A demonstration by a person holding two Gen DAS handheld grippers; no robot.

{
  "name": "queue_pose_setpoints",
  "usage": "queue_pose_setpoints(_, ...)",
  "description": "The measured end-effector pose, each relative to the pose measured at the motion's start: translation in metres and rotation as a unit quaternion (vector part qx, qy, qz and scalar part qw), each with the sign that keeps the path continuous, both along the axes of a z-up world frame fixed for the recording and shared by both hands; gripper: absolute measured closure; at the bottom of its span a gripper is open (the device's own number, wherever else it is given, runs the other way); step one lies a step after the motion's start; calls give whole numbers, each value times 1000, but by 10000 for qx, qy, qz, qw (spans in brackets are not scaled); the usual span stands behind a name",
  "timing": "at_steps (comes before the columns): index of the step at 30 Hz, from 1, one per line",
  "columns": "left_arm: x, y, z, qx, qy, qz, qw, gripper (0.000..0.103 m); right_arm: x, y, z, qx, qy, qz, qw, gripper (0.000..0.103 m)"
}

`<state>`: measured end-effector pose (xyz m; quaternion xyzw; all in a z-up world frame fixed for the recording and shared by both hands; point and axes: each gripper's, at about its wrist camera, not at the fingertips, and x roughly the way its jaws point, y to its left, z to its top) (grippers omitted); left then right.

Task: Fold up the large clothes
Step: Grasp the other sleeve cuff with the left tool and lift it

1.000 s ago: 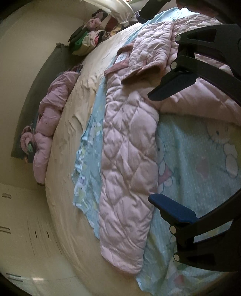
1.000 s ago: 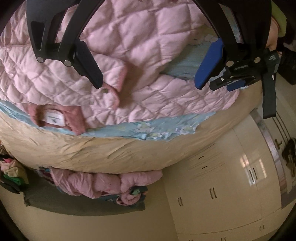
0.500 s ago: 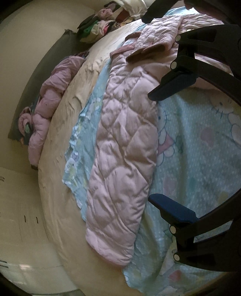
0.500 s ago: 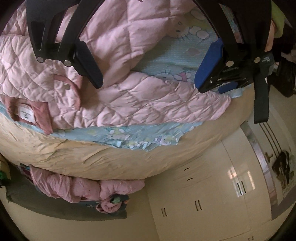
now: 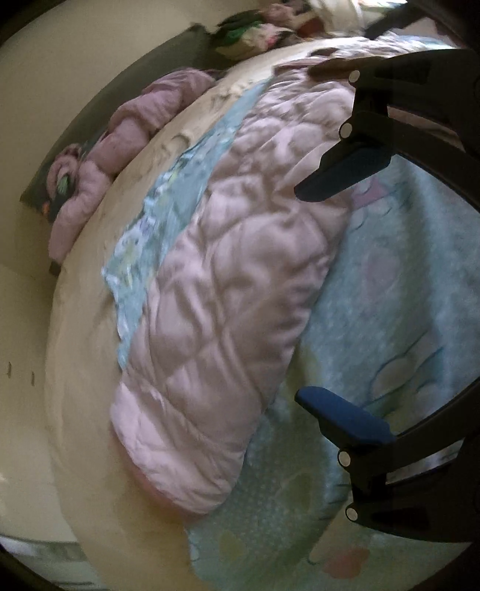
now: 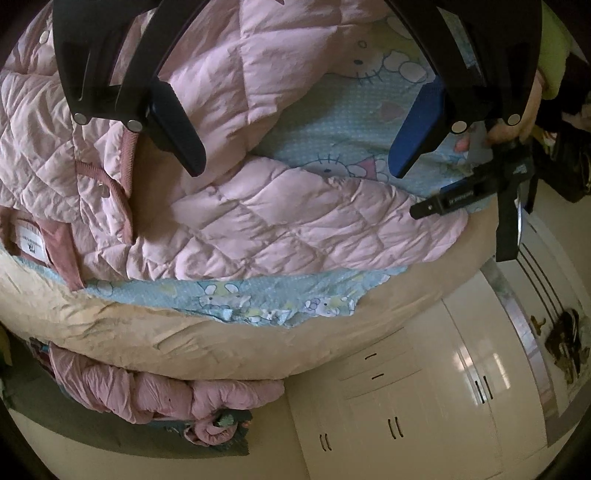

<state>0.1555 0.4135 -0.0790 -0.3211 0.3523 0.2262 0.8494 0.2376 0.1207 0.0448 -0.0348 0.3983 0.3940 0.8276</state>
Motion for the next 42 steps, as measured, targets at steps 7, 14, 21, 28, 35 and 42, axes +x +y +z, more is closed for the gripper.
queue_pose_setpoints(7, 0, 49, -15, -718, -439, 762, 9935, 9, 12, -18, -2, 36, 114, -212, 9997, 4)
queue_pose_setpoints(14, -8, 68, 4, -800, -1010, 1314, 9829, 66, 20, -51, 4, 186, 211, -423, 9987, 4)
queue_pose_setpoints(21, -22, 35, 79, -151, -1750, 818, 9810, 87, 26, -91, 9, 385, 255, -772, 9959, 4)
queue_pose_setpoints(28, -25, -19, 151, 409, -2248, 269, 9732, 88, 22, -129, 22, 645, 240, -981, 9928, 4)
queue_pose_setpoints(35, -26, -74, 195, 596, -2540, -125, 9653, 88, 14, -168, 38, 883, 143, -1130, 9896, 4)
queue_pose_setpoints(42, -23, -125, 216, 713, -2736, -523, 9578, 88, 7, -212, 46, 1090, 108, -1361, 9846, 4)
